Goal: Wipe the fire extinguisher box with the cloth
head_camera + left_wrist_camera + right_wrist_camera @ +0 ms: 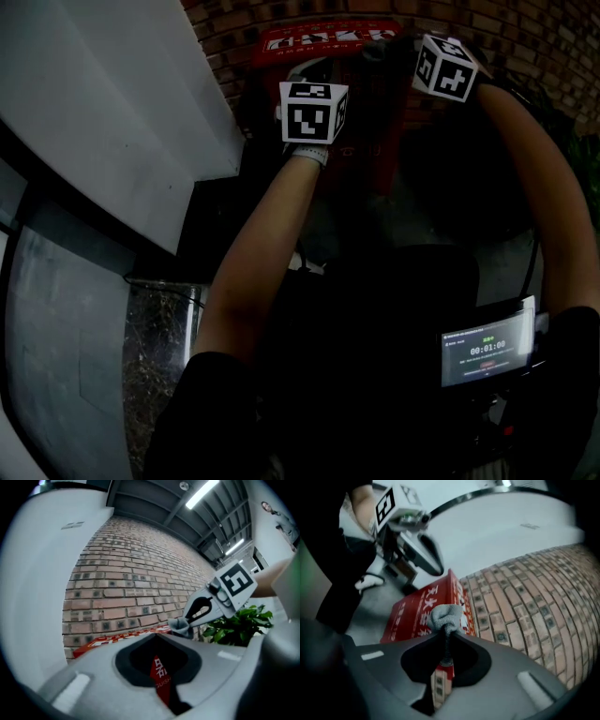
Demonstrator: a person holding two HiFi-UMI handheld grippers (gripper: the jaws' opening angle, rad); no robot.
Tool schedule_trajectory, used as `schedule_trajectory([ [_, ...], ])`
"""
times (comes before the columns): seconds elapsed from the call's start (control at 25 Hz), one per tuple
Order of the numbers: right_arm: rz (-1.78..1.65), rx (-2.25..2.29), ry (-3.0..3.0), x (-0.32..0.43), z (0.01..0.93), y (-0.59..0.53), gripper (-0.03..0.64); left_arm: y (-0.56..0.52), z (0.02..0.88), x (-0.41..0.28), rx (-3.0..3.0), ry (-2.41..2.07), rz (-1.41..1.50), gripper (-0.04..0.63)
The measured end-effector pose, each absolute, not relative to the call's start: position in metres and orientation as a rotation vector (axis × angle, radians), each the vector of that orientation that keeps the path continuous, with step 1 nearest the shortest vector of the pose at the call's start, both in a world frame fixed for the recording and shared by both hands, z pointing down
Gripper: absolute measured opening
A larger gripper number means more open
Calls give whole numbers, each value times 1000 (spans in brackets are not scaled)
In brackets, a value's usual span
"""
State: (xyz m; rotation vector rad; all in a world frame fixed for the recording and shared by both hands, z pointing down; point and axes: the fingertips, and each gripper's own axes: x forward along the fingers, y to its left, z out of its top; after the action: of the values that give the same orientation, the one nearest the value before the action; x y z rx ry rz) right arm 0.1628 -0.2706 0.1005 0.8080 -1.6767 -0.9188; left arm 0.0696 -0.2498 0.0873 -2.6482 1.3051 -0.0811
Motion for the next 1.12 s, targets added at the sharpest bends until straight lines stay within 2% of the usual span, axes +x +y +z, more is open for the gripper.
schedule_trajectory([
  [0.28,-852,1072,-2280,96,122,-224,34,-242,126,39,-2673,1231,41,0],
  [0.52,-493,1257,-2708,84,185,-217,34,-242,195,24,-2784,1156,106,0],
  [0.68,-350,1311,-2813,88,235,-222,34,-237,242,20,-2833,1116,137,0],
  [1.12,-378,1323,-2813,70,326,-226,34,-236,342,48,-2845,912,138,0],
])
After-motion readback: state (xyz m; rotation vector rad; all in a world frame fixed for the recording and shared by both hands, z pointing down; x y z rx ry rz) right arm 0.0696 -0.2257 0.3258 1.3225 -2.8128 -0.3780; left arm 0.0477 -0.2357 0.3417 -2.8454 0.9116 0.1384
